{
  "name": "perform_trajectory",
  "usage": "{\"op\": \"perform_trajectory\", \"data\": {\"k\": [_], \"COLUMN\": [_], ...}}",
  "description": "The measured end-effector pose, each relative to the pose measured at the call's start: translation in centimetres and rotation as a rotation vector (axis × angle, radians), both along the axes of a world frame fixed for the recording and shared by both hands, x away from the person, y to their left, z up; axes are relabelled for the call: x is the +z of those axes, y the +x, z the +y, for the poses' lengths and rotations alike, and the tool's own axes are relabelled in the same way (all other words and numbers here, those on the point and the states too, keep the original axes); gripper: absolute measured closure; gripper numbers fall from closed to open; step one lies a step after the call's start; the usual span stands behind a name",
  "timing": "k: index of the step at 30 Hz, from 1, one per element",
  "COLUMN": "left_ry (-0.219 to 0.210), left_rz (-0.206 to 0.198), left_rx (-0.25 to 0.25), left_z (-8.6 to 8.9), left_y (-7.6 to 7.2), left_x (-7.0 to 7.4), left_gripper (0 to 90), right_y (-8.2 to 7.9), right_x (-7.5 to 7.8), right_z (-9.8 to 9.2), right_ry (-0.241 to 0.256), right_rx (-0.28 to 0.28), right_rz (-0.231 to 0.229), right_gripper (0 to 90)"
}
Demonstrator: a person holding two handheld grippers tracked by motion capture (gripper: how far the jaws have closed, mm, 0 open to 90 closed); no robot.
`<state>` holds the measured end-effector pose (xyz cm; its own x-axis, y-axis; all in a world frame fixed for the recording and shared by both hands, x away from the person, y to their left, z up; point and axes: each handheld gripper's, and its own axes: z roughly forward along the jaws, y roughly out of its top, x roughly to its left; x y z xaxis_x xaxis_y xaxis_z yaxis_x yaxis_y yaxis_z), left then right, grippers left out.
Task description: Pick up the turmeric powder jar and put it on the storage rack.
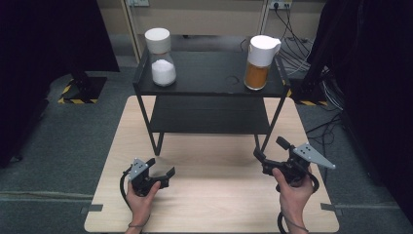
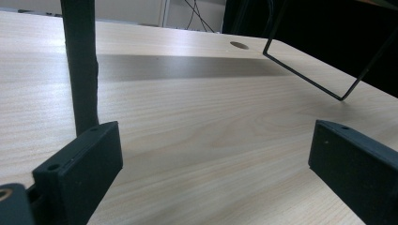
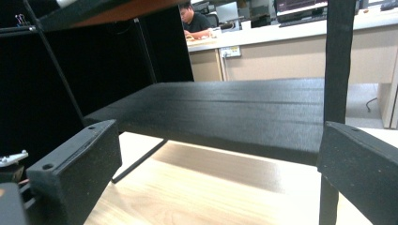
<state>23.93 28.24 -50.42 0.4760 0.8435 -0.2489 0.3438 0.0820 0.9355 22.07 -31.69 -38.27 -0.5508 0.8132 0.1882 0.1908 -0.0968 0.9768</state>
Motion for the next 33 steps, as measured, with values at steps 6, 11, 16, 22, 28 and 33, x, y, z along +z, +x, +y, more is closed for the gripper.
{"op": "perform_trajectory", "data": {"k": [6, 11, 16, 22, 28, 33], "left_ry": [0.001, 0.001, 0.001, 0.0, 0.001, 0.0], "left_rz": [0.0, 0.0, -0.001, 0.0, 0.0, 0.0], "left_rx": [0.001, 0.001, 0.001, 0.001, 0.001, 0.001], "left_z": [0.0, 0.0, 0.0, 0.0, 0.0, 0.0], "left_y": [0.0, 0.0, 0.0, 0.0, 0.0, 0.0], "left_x": [0.0, 0.0, 0.0, 0.0, 0.0, 0.0], "left_gripper": [2.5, 2.5, 2.5, 2.5, 2.5, 2.5], "right_y": [0.0, -0.1, -0.1, 0.0, 0.1, 0.0], "right_x": [-0.7, -1.2, -2.1, -3.4, -4.6, -5.3], "right_z": [-0.2, -0.2, -0.2, -0.2, -0.3, -0.4], "right_ry": [0.004, 0.004, 0.007, 0.006, 0.006, 0.0], "right_rx": [-0.003, -0.002, 0.0, 0.008, 0.011, 0.007], "right_rz": [0.016, 0.021, 0.037, 0.068, 0.095, 0.108], "right_gripper": [0.6, 0.5, 0.5, 0.5, 0.5, 0.5]}}
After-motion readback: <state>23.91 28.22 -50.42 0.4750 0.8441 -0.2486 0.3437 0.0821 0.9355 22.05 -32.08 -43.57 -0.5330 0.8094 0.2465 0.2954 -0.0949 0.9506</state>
